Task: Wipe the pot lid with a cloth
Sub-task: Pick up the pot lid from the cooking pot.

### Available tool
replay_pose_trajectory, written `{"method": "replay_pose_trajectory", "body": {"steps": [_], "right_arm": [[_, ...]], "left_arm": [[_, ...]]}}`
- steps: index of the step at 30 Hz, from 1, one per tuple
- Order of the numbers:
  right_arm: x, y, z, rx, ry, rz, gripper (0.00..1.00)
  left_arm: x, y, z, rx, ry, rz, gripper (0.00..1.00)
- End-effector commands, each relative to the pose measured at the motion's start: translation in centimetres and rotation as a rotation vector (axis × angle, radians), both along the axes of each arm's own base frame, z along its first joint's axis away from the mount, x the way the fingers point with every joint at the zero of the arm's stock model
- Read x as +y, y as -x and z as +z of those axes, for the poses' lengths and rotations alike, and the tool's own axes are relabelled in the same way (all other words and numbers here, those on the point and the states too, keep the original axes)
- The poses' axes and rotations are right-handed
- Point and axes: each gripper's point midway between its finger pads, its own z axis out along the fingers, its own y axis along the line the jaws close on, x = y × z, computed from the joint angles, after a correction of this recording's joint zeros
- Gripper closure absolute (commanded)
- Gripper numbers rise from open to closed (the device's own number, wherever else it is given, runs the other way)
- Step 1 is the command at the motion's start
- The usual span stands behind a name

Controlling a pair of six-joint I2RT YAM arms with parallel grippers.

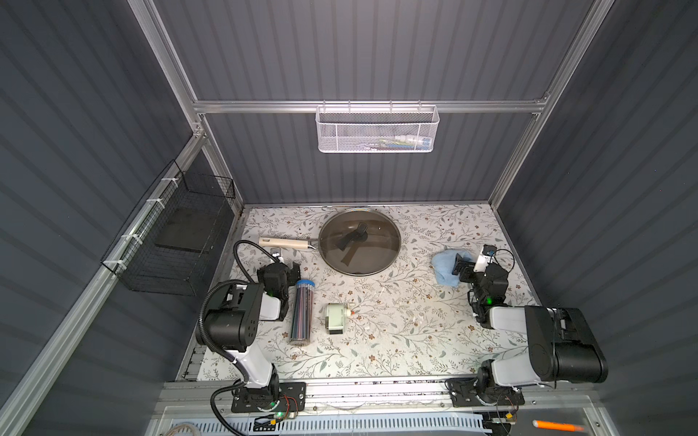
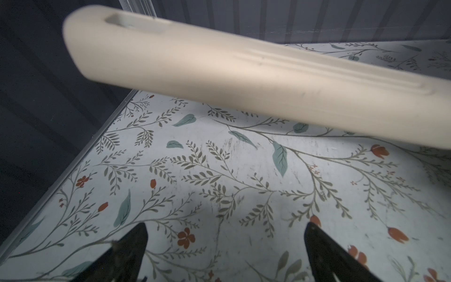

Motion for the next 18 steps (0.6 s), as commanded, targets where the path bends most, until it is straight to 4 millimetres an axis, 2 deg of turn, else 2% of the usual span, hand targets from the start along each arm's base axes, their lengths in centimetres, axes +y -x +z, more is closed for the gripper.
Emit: {"method": "replay_pose_trajectory", "body": {"steps": [1,13,15,18], "right_arm": [[0.3,-0.2,0.1,-0.006,0.006,0.015,0.01],[0.3,-0.2,0.2,-0.009,0.006,0.015,0.01],[0.5,-0.2,0.8,-0.002,0.006,0.024,0.01],[0.9,0.3,3.3,-0.003,0.010,0.046,0.01]], "left_arm": [[-0.1,-0.3,0.4,-0.016,0.014,-0.001,0.00],[-0.1,-0.3,0.5,-0.019,0.014,-0.002,0.00],[-0.2,-0.3,1.3,-0.035,0.012,-0.007,0.00],[-0.3,-0.1,3.5,-0.013,0.016,-0.013,0.00]]}}
